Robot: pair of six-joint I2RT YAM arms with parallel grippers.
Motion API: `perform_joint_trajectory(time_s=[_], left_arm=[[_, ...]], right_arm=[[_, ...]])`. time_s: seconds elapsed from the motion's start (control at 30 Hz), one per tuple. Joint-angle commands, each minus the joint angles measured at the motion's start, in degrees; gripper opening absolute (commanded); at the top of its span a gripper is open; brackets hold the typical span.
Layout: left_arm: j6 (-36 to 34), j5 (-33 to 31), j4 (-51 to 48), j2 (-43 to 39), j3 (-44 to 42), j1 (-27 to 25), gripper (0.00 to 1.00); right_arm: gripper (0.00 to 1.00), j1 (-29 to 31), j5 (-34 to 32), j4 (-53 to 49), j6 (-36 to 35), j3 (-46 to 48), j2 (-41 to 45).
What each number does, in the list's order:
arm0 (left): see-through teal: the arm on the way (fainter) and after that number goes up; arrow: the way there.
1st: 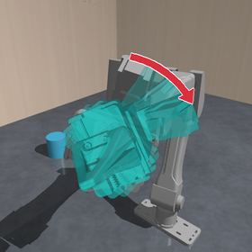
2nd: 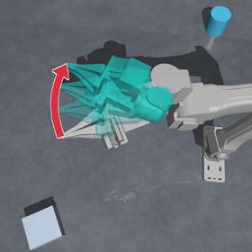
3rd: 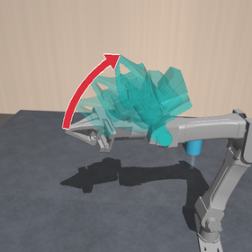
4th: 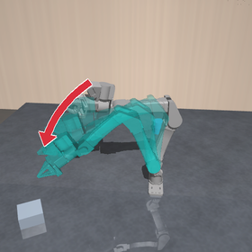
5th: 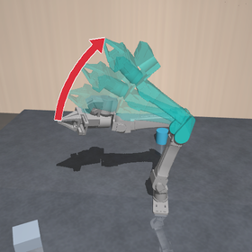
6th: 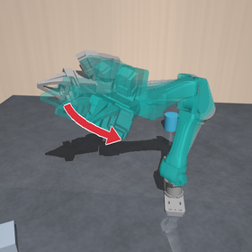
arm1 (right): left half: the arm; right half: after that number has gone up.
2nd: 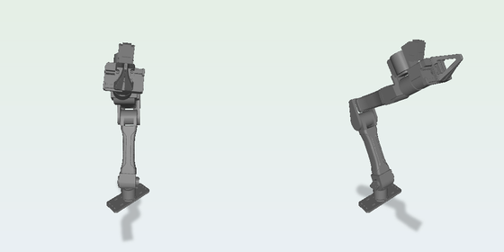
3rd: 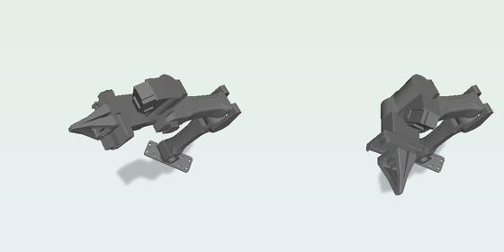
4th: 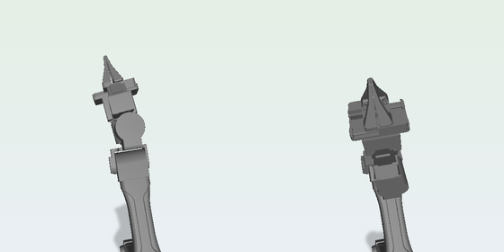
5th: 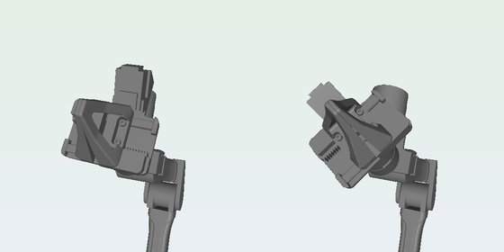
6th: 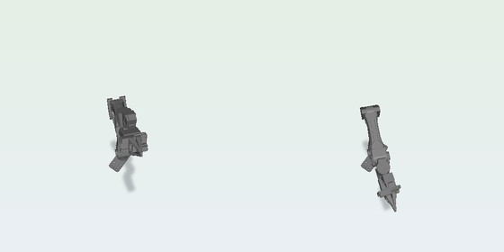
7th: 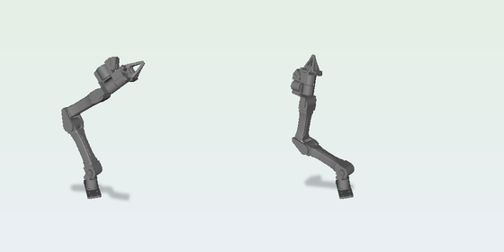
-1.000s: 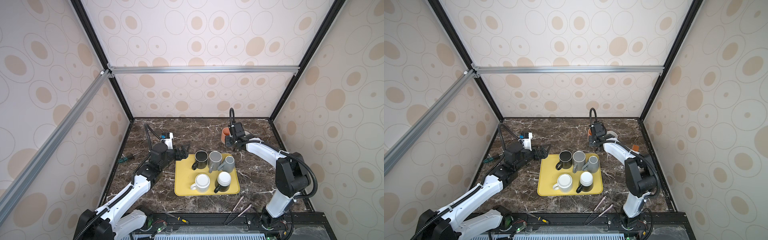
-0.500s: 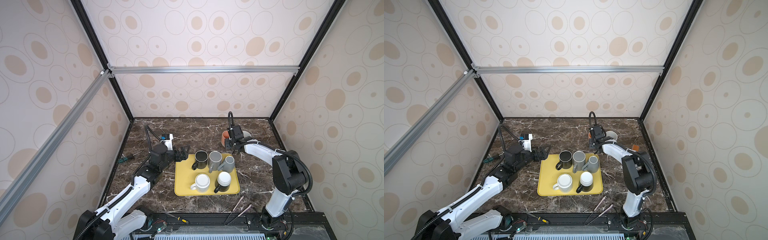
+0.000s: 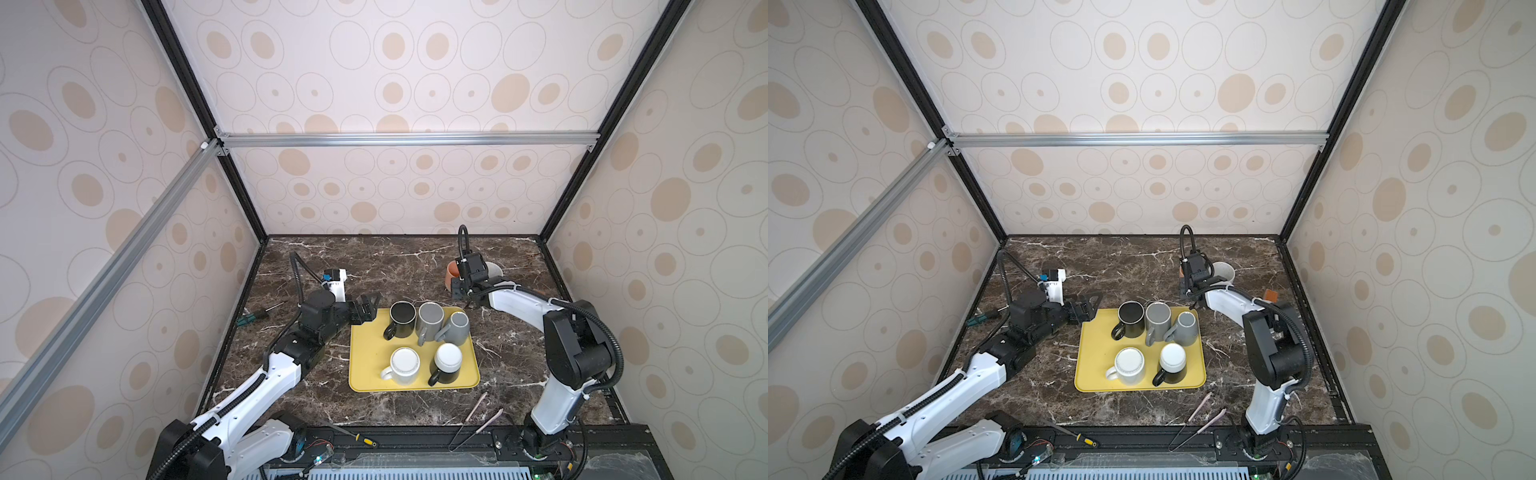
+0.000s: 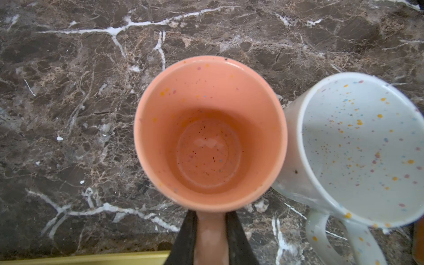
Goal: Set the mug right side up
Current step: 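Lower the pink mug upright beside the white speckled mug with the right gripper, then open the right gripper, releasing the pink mug, and raise it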
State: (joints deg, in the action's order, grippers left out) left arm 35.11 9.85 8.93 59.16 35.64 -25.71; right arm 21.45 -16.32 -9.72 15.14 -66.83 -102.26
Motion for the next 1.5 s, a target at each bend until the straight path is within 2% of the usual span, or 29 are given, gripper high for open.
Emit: perform_joint_trajectory(time_s=[0.0, 0.2, 0.5, 0.87, 1.07, 1.2, 1.3, 1.47], left_arm=[[0.32, 0.44, 1.1, 0.21, 0.13, 0.5, 1.0], [0.69, 0.52, 1.62, 0.34, -0.39, 0.53, 1.0], [0.48, 0.53, 1.64, 0.36, -0.7, 0.5, 1.0], [0.48, 0.45, 1.71, -0.26, -1.19, 0.46, 1.0], [0.23, 0.52, 1.67, -0.78, -1.58, 0.55, 1.0], [-0.89, 0.23, 0.12, -0.11, -0.74, 0.5, 1.0], [-2.77, -1.65, -1.91, 0.43, 0.47, 0.5, 1.0], [-5.53, -11.46, -4.77, 0.5, 2.11, 0.49, 1.0]], right_arm=[[0.0, -0.44, -1.89, 4.0, 0.39, 0.3, -0.13], [0.0, -0.43, -1.79, 4.01, 0.36, 1.0, -0.34], [0.09, -0.45, -1.41, 4.02, 0.77, 1.93, -0.44], [0.36, -0.49, 0.16, 2.16, 1.04, 2.58, 1.84], [0.46, -0.5, 2.27, 1.09, 1.47, 3.88, 6.24], [0.48, -0.44, 4.08, -2.24, 2.04, 3.59, 11.11], [0.48, -0.46, 7.67, -4.67, 2.12, 4.0, 16.72], [0.48, 0.07, 18.67, -3.36, 1.22, 8.31, 25.88]])
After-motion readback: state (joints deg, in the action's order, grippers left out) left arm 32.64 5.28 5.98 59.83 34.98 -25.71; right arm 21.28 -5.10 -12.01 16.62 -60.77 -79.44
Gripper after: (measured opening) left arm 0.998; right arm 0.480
